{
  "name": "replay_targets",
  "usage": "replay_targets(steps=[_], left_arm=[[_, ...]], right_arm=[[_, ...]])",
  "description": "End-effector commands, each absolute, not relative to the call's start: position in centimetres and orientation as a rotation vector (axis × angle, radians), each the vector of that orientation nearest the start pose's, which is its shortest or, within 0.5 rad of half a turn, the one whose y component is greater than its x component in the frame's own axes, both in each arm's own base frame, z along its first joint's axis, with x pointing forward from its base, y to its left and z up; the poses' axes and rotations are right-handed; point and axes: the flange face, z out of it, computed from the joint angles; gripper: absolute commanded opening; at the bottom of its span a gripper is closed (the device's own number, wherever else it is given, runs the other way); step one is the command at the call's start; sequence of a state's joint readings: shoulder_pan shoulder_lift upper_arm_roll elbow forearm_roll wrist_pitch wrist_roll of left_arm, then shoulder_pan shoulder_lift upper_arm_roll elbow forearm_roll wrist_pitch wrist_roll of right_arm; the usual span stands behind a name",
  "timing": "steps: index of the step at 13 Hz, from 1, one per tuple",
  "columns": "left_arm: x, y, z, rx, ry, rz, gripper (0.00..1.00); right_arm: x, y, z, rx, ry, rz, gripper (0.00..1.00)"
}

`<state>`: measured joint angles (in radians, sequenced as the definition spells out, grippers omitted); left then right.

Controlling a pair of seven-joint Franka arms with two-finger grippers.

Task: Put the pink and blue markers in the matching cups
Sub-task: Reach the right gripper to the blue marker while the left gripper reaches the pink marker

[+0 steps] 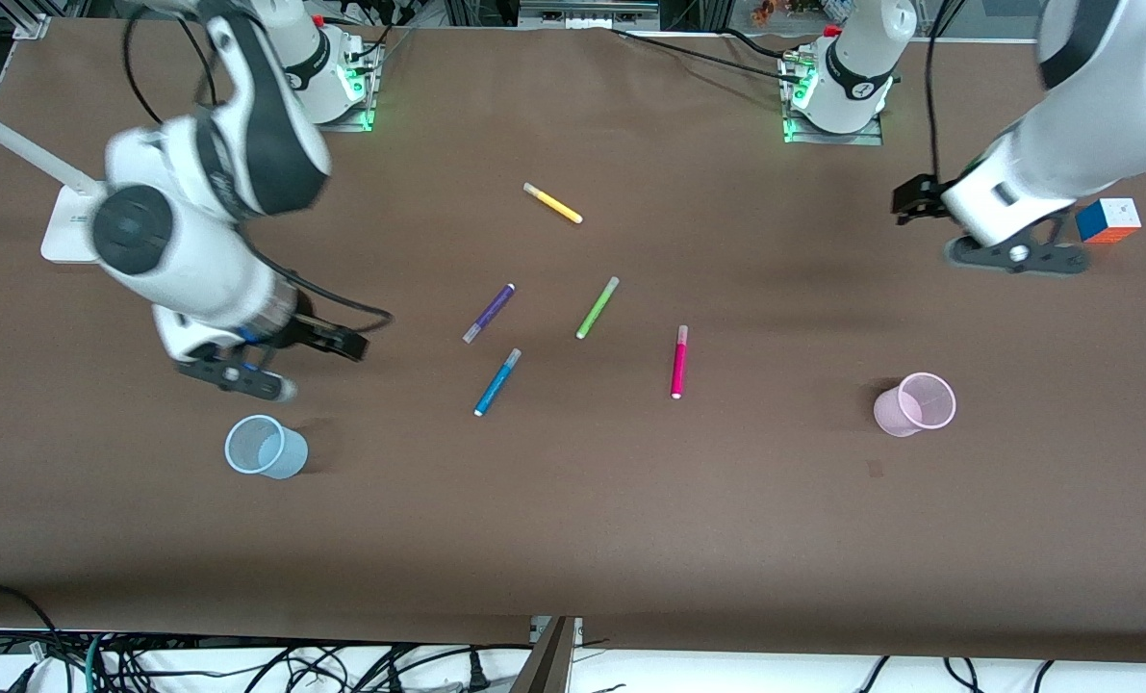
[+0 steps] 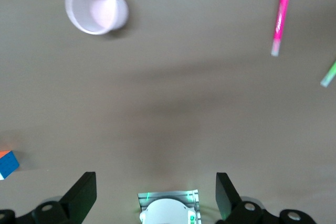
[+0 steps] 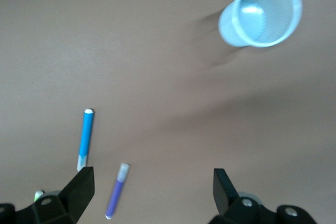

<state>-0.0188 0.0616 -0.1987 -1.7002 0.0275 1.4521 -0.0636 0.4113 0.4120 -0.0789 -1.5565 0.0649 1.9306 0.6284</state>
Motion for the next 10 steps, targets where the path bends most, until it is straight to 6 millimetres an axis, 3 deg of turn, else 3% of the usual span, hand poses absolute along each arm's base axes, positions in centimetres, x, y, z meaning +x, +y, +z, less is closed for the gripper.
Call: replay_targets(steps=[1, 5, 7, 10], left_arm=[[54.5, -14.0, 48.6, -3.039, 0.344, 0.544, 1.00], [56.0, -18.0, 43.7, -3.088, 0.450, 0.461, 1.00], [55.9, -21.3, 38.2, -3.114, 0.537, 0.400, 1.00], [55.3, -24.3, 31.4, -3.150, 0.613, 0.324, 1.00]], right_arm=[[63.3, 27.4, 36.5, -3.083, 0.551, 0.051, 1.00], [62.7, 32.8, 30.5, -3.040, 0.651, -0.041, 1.00], [62.4, 34.8, 27.7, -3.019, 0.671, -0.080, 1.00], [61.4, 37.3, 23.8, -3.005, 0.696, -0.109, 1.00]])
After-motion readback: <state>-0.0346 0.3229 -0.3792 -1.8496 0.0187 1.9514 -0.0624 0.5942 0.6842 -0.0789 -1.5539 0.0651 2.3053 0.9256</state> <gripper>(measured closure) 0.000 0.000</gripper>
